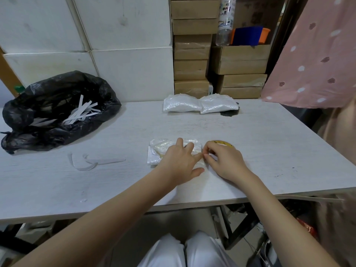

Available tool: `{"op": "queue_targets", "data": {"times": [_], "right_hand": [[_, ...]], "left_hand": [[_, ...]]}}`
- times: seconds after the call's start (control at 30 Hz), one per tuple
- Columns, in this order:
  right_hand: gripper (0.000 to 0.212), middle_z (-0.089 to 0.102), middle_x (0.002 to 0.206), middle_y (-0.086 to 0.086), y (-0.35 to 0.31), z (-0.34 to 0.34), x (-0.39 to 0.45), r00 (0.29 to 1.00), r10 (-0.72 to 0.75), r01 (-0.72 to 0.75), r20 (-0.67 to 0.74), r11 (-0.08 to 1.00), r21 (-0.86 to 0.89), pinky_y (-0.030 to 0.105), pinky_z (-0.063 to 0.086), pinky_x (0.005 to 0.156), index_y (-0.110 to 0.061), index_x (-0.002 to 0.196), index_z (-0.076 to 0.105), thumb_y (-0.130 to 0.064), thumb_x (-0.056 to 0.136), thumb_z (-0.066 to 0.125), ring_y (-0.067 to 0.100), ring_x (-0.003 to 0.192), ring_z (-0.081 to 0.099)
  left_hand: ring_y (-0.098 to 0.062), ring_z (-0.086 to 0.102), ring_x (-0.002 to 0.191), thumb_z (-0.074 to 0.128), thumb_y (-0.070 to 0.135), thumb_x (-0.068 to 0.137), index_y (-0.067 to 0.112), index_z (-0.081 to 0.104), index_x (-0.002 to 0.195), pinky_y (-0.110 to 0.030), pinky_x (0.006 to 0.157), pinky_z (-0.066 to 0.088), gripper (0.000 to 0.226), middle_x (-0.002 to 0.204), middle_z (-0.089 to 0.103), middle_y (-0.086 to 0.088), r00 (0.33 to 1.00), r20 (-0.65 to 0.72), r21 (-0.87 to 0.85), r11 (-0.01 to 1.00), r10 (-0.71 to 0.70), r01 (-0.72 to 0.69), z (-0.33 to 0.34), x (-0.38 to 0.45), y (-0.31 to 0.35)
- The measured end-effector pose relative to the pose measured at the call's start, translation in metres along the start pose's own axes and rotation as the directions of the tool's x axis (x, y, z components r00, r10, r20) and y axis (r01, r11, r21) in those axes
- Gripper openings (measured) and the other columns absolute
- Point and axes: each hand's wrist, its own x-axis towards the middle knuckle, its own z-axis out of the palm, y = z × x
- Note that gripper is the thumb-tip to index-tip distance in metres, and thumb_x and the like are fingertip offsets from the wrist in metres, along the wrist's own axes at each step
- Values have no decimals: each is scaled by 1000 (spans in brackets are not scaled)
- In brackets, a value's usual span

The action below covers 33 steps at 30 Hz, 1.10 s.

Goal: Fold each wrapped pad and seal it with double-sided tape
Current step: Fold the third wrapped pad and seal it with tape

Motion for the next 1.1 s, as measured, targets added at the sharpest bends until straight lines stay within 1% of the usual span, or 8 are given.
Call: {"op": "queue_targets", "data": {"times": [0.07,0.13,0.23,0.5,0.63,0.83,0.97,1.1], "right_hand": [[8,53,72,-14,0,1,-3,1000,-3,3,-14,1000,10,13,24,56,-29,85,53,-24,91,50,9,72,49],[7,50,71,-16,0,2,-5,1000,-4,4,-25,1000,14,14,25,56,-27,86,54,-25,92,50,9,72,50],[7,53,75,-14,0,4,-5,1000,7,-7,-30,1000,11,24,29,59,-26,87,54,-25,92,50,12,74,52],[9,54,75,-13,-1,7,-6,1000,15,-15,-19,1000,16,28,32,63,-25,84,51,-22,92,49,12,70,50],[13,54,78,-9,2,-1,-15,993,88,-63,-83,962,264,29,37,63,-26,80,49,-20,91,50,7,67,49],[10,56,85,-12,8,-8,-25,991,110,-70,-78,916,396,36,46,77,-33,83,49,-29,92,50,15,78,56],[3,59,87,-12,6,-3,-24,990,85,-45,-117,951,307,35,48,79,-35,95,48,-32,94,47,12,86,58],[42,61,81,-4,0,-6,-21,995,88,-75,-39,961,265,25,41,68,-47,133,30,-32,96,42,11,78,55]], "left_hand": [[-23,55,78,47,66,80,36,64,111,-24,46,-3,46,84,59,1,1000,-6,32,999,30,-30,3,1,3],[-31,45,102,31,55,94,26,42,137,-26,46,18,53,111,51,-7,999,34,26,1000,11,-12,10,3,5],[-33,40,108,24,51,98,18,30,143,-32,60,35,56,119,44,-12,999,43,40,999,18,-19,5,5,7],[-33,41,109,20,44,100,9,26,144,-35,66,26,56,121,44,-15,997,68,79,996,38,-44,2,1,11],[-33,42,108,19,45,100,9,27,143,-36,67,35,57,121,44,-14,997,79,67,997,19,-24,3,4,11],[-35,38,115,20,47,99,15,11,150,-42,82,46,61,130,42,-12,998,24,-60,997,-50,52,10,-6,13],[-33,37,116,16,49,98,18,-1,150,-40,82,44,63,131,41,-10,997,-20,-86,994,-73,71,12,-10,16],[-33,37,117,20,48,100,19,-4,150,-40,81,44,63,131,41,-9,996,-11,-99,991,-88,86,15,-9,17]]}}
